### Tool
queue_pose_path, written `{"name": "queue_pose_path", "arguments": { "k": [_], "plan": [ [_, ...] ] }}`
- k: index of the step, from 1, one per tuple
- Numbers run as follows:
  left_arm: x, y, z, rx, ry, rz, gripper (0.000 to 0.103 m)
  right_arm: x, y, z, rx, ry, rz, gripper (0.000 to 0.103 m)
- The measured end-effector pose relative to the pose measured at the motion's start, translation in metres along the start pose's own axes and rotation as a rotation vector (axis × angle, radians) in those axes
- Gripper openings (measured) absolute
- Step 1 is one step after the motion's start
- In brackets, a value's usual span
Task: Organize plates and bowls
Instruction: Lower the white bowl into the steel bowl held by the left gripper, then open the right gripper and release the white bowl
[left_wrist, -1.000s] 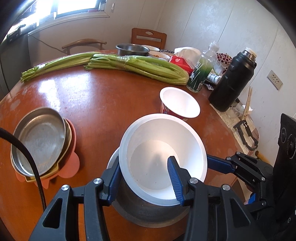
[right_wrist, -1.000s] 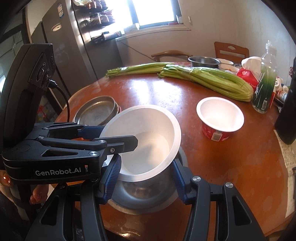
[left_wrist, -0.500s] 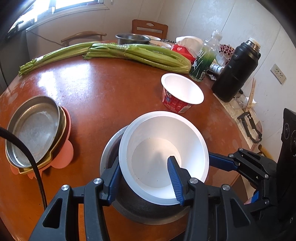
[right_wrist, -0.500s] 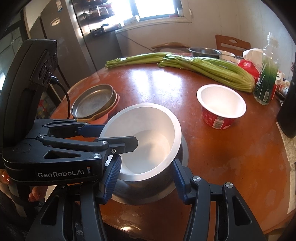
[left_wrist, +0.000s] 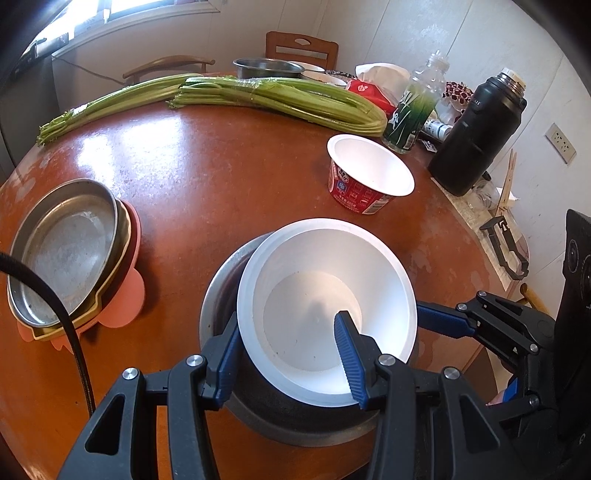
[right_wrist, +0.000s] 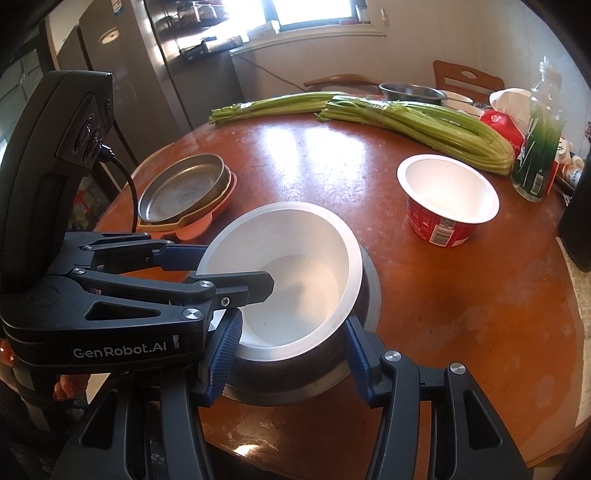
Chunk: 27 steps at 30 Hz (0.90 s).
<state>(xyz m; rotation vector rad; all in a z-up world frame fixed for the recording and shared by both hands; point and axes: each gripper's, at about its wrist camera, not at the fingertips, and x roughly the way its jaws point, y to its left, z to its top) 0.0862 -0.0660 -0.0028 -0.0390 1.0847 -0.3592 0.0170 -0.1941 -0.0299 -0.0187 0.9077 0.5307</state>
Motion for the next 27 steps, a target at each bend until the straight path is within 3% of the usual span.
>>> {"name": "queue_pose_path", "arguments": {
  "k": [14,27],
  "plan": [
    [0.002,0.005,-0.002,-0.012,0.008,0.002,0.049,0.005,0.001,-0.001,-0.008,0.016,-0.006,0.057],
    [-0.008,0.007,-0.001,-0.017,-0.029,0.013,0.049,-0.004,-0.002,0.001,-0.020,-0.027,-0.052,0.057]
  ]
}}
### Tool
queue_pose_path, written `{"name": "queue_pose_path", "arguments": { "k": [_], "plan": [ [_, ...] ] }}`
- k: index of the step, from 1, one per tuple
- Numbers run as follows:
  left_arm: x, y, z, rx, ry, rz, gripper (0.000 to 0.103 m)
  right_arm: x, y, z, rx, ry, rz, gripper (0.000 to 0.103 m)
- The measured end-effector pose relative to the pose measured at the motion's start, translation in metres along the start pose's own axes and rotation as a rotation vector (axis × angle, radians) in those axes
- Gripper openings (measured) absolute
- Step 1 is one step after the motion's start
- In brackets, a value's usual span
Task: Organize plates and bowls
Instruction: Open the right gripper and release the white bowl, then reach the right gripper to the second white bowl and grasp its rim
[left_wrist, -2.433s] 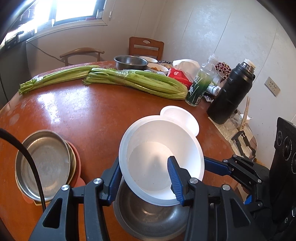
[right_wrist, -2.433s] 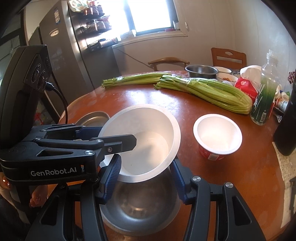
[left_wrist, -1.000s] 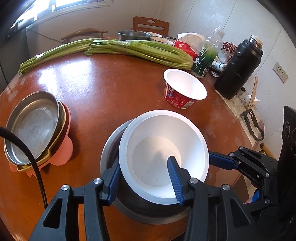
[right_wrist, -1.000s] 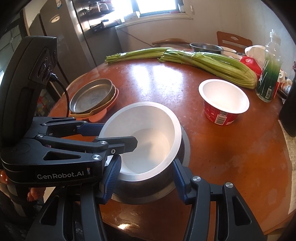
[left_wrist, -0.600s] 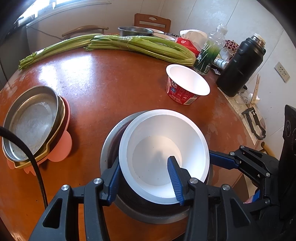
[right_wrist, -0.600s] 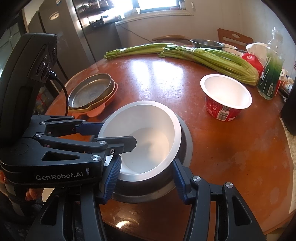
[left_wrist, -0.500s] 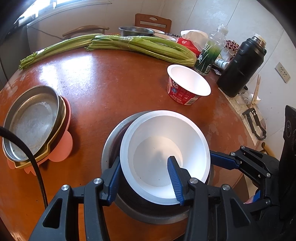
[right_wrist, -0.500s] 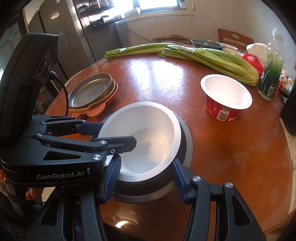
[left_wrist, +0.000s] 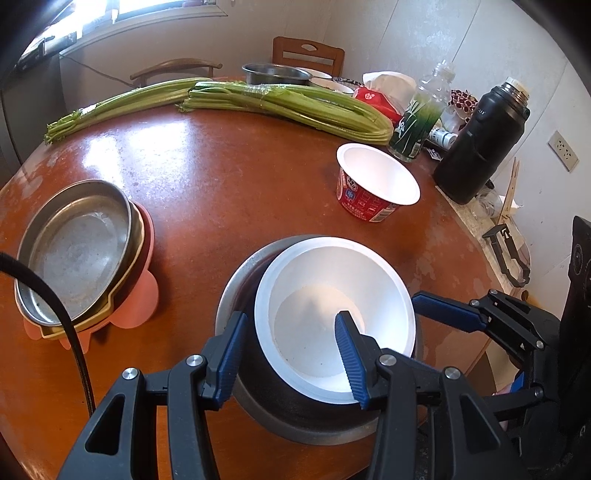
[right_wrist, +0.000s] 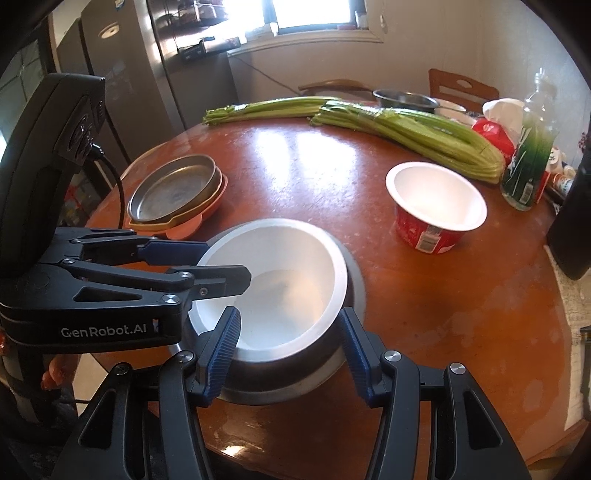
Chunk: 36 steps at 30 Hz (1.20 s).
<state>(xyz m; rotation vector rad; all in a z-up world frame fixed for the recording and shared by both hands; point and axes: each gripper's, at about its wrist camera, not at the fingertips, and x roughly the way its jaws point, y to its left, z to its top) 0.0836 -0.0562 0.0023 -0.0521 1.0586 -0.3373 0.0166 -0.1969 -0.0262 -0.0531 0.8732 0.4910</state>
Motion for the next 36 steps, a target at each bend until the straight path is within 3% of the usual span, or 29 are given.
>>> {"name": "queue_pose_path", "arguments": {
  "k": [18,36],
  "plan": [
    [-0.018,-0.018,0.021,0.041,-0.058,0.038,0.049,-0.022,-0.019,0.007,0.033,-0.076,-0.037,0.057],
    [-0.053,-0.054,0.104,0.147,-0.184,0.069,0.049,-0.067,-0.076,0.059,0.091,-0.199,-0.147,0.057]
  ]
}}
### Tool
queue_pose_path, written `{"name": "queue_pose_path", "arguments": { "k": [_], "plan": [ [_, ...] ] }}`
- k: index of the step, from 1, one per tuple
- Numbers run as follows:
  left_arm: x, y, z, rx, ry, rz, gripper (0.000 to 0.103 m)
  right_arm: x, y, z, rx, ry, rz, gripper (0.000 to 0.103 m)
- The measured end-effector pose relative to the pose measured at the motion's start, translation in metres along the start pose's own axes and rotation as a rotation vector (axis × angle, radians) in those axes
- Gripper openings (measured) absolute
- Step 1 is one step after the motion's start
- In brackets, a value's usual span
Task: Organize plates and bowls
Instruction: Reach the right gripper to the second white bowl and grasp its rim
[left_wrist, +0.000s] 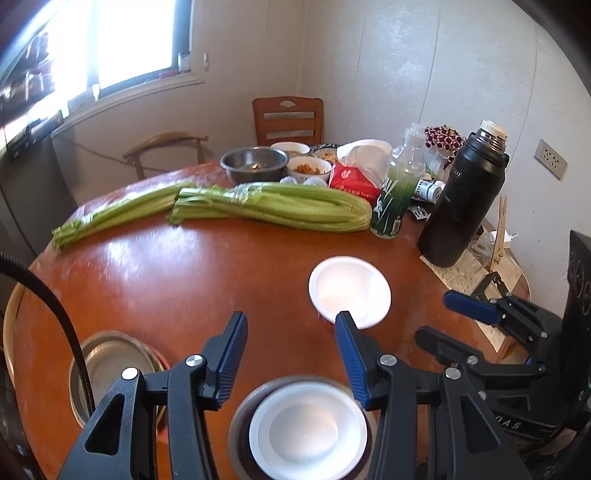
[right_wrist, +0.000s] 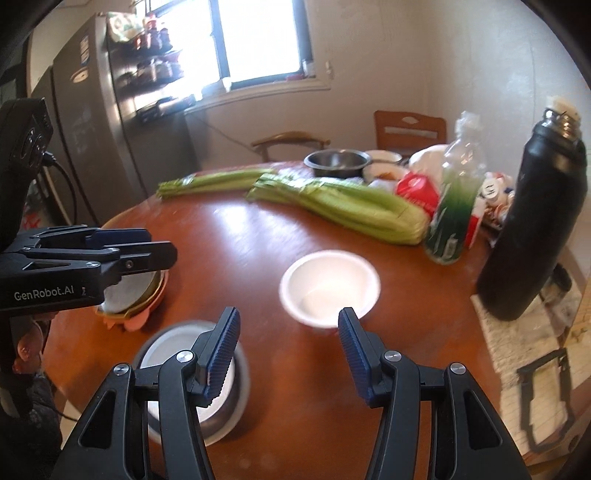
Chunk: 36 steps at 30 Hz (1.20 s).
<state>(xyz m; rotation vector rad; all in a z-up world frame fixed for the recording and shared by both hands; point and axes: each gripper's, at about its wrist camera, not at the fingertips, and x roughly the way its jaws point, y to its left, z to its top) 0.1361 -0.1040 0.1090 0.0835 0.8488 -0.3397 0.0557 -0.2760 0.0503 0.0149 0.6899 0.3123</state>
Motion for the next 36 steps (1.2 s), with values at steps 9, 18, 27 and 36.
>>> {"name": "queue_pose_path", "arguments": {
  "k": [9,18,27,36],
  "plan": [
    [0.033,-0.014,0.025,0.046,0.013,0.013,0.049,0.016,-0.028,0.020,0.032,0.005,-0.048,0.057],
    [0.081,-0.016,0.028,0.051,0.082,0.001,0.049,0.047,-0.043,0.018,0.079,0.063,-0.054,0.057],
    [0.115,-0.017,0.024,0.053,0.151,-0.020,0.049,0.085,-0.050,0.010,0.102,0.148,-0.054,0.057],
    [0.139,-0.015,0.019,0.055,0.201,-0.040,0.049,0.118,-0.050,-0.003,0.100,0.229,-0.053,0.057]
  ]
}}
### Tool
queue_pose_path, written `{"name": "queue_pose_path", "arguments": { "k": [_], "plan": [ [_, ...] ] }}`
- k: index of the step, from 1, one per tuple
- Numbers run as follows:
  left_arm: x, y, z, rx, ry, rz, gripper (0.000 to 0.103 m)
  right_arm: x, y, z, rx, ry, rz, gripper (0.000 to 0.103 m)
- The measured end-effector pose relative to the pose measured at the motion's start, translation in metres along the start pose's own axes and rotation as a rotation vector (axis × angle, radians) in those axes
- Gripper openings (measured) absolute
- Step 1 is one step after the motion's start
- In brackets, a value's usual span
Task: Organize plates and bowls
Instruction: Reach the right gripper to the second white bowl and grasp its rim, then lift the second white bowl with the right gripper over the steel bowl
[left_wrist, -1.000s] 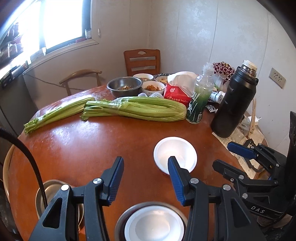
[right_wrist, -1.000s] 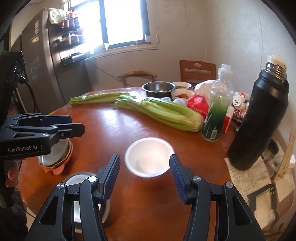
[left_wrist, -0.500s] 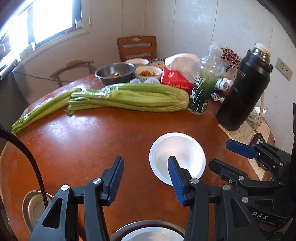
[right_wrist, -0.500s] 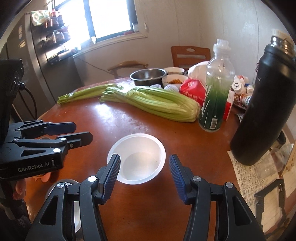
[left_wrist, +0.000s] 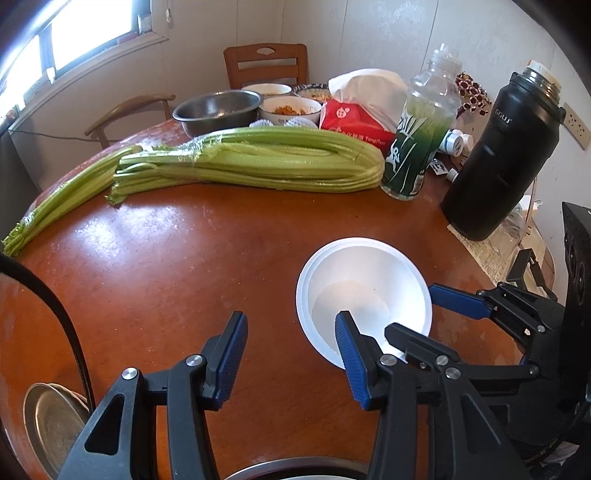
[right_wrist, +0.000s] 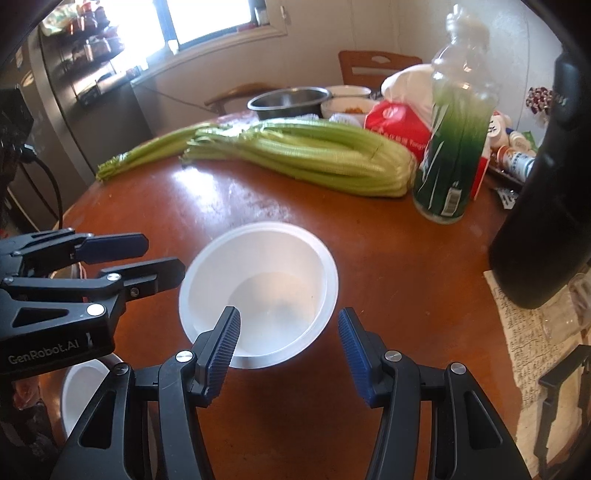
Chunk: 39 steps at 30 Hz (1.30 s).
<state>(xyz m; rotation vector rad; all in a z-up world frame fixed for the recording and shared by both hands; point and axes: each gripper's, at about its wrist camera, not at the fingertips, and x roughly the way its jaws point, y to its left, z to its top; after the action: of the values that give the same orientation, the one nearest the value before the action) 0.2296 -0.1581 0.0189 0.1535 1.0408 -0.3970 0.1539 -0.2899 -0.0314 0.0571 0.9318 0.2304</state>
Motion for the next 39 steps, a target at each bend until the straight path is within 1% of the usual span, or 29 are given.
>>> {"name": "queue_pose_path", "arguments": {
  "k": [7,13,15,20,23,28,32,39],
  "plan": [
    [0.010,0.010,0.000,-0.020,0.023,-0.015,0.049,0.009,0.011,0.001,-0.030,0.011,0.018,0.057],
    [0.016,0.020,-0.002,-0.043,0.044,-0.026,0.049,0.015,0.025,0.003,-0.057,0.019,0.048,0.057],
    [0.018,0.023,-0.003,-0.049,0.049,-0.031,0.049,0.018,0.029,0.003,-0.061,0.024,0.071,0.057],
    [0.023,0.028,-0.004,-0.065,0.072,-0.053,0.049,0.020,0.039,0.004,-0.073,0.031,0.097,0.057],
    [0.026,0.030,-0.004,-0.074,0.078,-0.079,0.049,0.021,0.045,0.003,-0.085,0.034,0.102,0.057],
    [0.027,0.034,-0.005,-0.089,0.085,-0.087,0.049,0.020,0.050,0.003,-0.085,0.033,0.101,0.058],
    [0.022,0.037,-0.006,-0.094,0.071,-0.079,0.049,0.018,0.056,0.003,-0.096,0.033,0.102,0.059],
    [0.004,0.042,-0.008,-0.098,0.035,-0.074,0.049,0.008,0.064,0.007,-0.106,0.004,0.112,0.059]
  ]
}}
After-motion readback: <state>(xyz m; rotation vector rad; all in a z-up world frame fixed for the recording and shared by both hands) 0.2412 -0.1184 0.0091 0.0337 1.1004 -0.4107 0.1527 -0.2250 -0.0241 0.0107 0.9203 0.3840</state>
